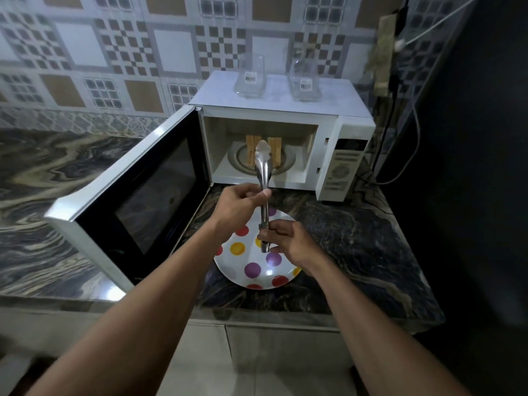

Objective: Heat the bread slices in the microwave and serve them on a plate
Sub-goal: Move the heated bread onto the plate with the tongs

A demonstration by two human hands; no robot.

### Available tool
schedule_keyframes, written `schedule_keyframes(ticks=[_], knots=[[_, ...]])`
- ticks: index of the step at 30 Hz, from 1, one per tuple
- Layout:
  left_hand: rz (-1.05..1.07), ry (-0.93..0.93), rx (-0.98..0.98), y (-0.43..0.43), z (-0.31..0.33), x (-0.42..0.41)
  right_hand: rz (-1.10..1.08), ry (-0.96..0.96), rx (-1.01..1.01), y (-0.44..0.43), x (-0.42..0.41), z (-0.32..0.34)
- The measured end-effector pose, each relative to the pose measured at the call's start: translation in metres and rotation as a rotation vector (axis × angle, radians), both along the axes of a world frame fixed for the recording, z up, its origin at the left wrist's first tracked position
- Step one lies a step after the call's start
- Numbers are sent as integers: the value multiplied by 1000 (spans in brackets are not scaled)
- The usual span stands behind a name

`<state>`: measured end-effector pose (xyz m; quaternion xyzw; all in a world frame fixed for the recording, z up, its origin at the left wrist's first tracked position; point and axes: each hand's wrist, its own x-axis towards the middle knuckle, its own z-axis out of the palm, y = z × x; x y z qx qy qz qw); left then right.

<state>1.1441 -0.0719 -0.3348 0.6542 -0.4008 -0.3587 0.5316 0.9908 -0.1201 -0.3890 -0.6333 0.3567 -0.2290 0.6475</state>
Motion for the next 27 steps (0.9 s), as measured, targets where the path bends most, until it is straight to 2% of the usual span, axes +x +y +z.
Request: schedule_keyframes(ticks=[5, 12, 15, 17, 20, 22, 27], knots=[[-38, 35, -29, -1, 14, -3, -11, 5, -1, 1, 2, 14], [-118, 107, -58, -6, 18, -1, -83, 95, -169, 1, 10, 31], [-125, 122, -78, -2, 10, 8, -137, 79, -137, 4, 15, 34], [-57, 10, -50, 5, -5, 16, -188, 103, -148, 4, 15, 35], [72, -319, 33, 20, -42, 32, -273, 199, -230, -6, 13, 27], [77, -542, 51, 32, -77, 47, -335, 265, -276, -14, 11, 20], [70, -739, 227, 44, -147, 65, -445, 419, -363, -35, 12, 5]])
